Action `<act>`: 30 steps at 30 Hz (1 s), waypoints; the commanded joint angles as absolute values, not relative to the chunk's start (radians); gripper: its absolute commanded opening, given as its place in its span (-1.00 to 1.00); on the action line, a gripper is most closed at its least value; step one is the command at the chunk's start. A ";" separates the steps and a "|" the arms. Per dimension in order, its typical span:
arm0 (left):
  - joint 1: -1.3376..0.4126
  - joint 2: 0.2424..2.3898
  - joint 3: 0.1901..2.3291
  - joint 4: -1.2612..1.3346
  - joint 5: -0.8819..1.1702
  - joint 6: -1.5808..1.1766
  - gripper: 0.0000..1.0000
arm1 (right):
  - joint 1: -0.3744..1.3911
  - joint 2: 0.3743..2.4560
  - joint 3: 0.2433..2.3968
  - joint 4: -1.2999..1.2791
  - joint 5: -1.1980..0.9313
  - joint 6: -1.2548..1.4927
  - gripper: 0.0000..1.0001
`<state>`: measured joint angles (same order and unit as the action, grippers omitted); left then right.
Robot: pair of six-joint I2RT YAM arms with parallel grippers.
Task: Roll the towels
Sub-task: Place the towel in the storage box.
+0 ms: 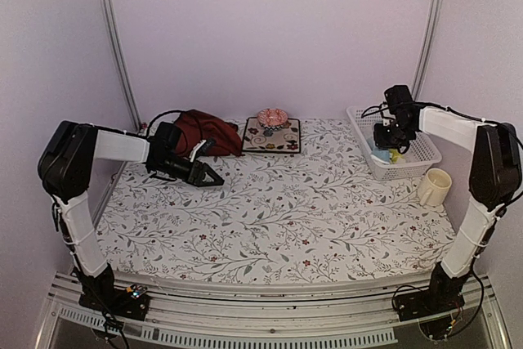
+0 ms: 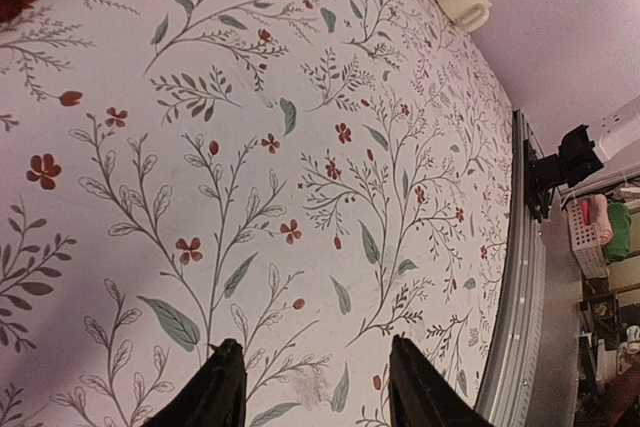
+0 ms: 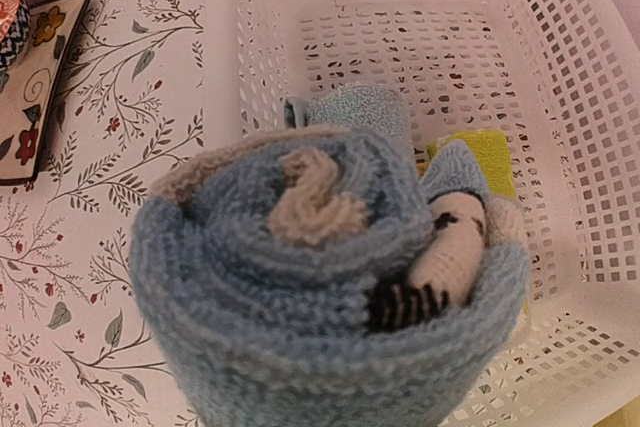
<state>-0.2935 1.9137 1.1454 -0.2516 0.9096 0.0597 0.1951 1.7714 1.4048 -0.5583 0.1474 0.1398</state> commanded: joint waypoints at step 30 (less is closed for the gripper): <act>-0.298 2.001 1.162 -0.265 0.950 0.083 -0.02 | 0.165 1.875 1.483 -0.422 -0.448 0.191 -0.85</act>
<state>-0.2943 1.9995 1.1511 -0.2588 0.9314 0.0608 0.2050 1.9579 1.5433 -0.4572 -0.4038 0.1509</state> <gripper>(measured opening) 0.491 0.208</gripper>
